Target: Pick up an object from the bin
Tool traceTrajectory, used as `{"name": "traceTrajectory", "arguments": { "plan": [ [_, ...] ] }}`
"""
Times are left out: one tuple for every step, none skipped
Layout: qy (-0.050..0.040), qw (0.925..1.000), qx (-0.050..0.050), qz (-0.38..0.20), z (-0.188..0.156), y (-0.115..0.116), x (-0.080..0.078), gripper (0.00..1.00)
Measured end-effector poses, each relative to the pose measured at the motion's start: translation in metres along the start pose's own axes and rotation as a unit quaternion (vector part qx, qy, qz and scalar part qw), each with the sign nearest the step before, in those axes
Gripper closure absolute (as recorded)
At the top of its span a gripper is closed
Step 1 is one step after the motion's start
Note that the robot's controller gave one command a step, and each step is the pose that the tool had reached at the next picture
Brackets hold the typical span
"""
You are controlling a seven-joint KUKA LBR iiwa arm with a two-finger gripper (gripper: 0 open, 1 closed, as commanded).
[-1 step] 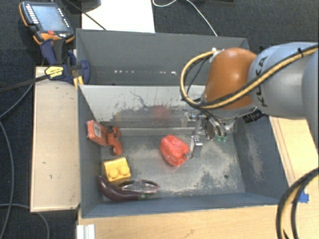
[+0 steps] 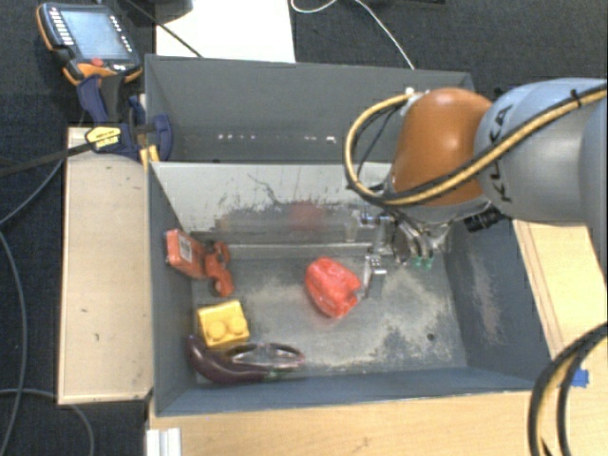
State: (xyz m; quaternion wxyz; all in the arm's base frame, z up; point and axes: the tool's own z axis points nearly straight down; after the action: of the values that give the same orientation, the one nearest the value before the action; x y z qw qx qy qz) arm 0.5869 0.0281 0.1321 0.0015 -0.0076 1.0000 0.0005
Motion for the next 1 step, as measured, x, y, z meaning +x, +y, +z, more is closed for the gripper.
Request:
{"name": "traceTrajectory", "arguments": {
  "plan": [
    [0.0029,0.9988,0.0,0.049,0.0617,0.0326,0.0206,0.0]
  ]
}}
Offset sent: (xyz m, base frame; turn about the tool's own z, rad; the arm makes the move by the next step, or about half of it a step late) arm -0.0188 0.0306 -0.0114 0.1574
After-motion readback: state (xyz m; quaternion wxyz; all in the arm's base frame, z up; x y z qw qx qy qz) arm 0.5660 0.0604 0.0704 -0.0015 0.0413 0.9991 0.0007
